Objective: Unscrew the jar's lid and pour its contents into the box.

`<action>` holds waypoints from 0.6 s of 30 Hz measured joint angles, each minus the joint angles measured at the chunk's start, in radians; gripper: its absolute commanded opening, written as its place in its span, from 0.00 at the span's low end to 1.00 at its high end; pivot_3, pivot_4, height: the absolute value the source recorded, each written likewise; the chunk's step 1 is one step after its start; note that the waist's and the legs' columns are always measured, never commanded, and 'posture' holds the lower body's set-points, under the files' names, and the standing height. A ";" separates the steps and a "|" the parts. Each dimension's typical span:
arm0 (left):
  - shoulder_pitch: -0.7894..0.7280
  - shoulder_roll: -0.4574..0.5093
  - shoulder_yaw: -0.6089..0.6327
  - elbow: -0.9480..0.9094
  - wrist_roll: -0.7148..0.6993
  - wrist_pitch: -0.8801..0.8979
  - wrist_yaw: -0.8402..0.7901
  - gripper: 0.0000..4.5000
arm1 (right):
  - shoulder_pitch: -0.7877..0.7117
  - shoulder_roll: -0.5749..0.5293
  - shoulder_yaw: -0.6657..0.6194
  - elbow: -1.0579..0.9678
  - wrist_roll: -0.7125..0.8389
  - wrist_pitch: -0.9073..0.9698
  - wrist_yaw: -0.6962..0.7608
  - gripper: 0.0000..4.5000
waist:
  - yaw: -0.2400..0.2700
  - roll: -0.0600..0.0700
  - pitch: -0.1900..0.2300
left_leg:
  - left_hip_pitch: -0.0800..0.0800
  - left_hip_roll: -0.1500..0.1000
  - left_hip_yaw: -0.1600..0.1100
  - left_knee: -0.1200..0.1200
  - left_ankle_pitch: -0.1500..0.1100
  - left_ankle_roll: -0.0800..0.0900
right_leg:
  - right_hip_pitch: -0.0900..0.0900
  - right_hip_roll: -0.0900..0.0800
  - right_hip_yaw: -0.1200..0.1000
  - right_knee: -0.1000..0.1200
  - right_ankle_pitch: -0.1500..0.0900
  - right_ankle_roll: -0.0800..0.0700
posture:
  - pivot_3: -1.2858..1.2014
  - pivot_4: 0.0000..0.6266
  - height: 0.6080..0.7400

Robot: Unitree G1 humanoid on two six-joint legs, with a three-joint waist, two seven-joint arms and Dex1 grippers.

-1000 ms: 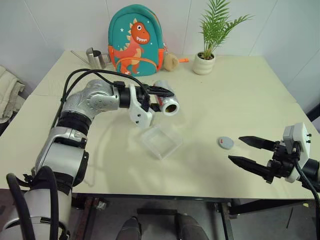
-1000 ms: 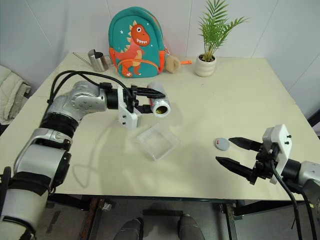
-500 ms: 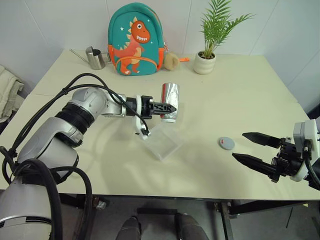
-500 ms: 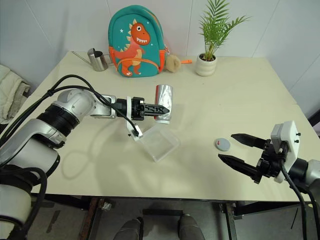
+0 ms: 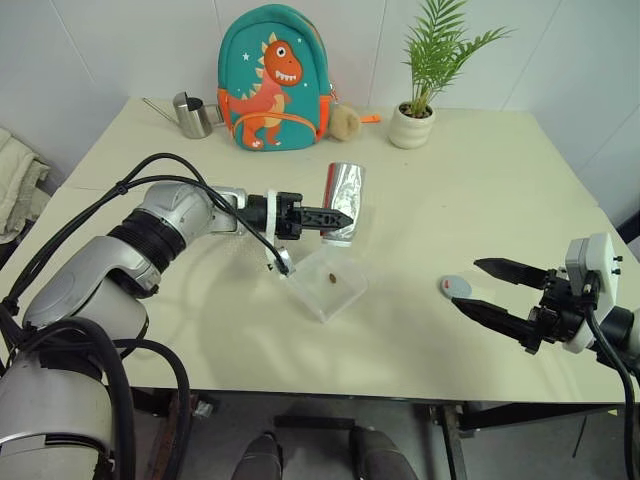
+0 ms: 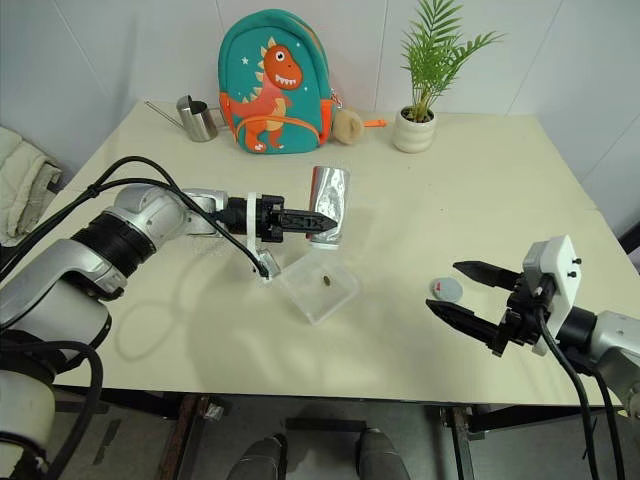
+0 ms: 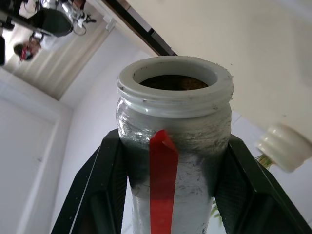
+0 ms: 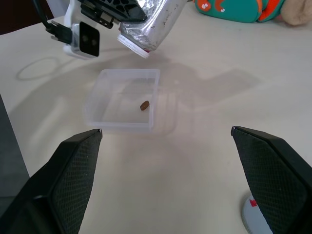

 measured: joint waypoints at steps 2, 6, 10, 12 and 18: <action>0.004 -0.032 0.112 0.132 -0.218 -0.111 -0.147 0.45 | -0.002 0.000 0.001 0.001 0.000 -0.005 0.002 0.99 | -0.001 0.000 0.000 | 0.000 0.000 0.000 0.000 0.000 0.000 | 0.000 0.000 0.000 0.000 0.000 0.000 | 0.52 0.24 1.00; 0.073 -0.102 0.380 0.282 -0.700 -0.189 -0.578 0.45 | -0.023 -0.001 0.007 0.010 0.000 -0.008 0.012 0.99 | -0.002 0.001 -0.001 | 0.001 0.000 0.001 0.000 0.000 0.000 | 0.001 0.000 0.000 0.001 0.000 -0.001 | 0.52 0.24 1.00; 0.226 -0.236 0.645 0.277 -1.189 0.003 -1.047 0.45 | -0.067 -0.017 0.037 0.044 -0.013 -0.008 0.017 0.99 | -0.001 0.001 -0.001 | 0.001 0.000 0.001 0.001 0.000 0.001 | 0.000 0.000 0.000 0.005 0.000 -0.002 | 0.52 0.24 1.00; 0.293 -0.295 0.785 0.220 -1.417 0.216 -1.236 0.45 | -0.095 -0.026 0.056 0.063 -0.019 -0.008 0.032 0.99 | -0.005 0.001 -0.001 | 0.002 0.001 0.001 0.001 0.001 0.002 | 0.000 0.000 0.000 0.007 0.000 -0.002 | 0.52 0.24 1.00; 0.447 -0.312 0.952 -0.013 -1.706 0.655 -1.472 0.45 | -0.174 -0.046 0.117 0.127 -0.045 -0.008 0.067 0.99 | -0.006 0.001 -0.001 | 0.004 0.001 -0.001 0.003 0.001 0.003 | 0.000 0.001 0.000 0.010 0.001 -0.002 | 0.52 0.24 1.00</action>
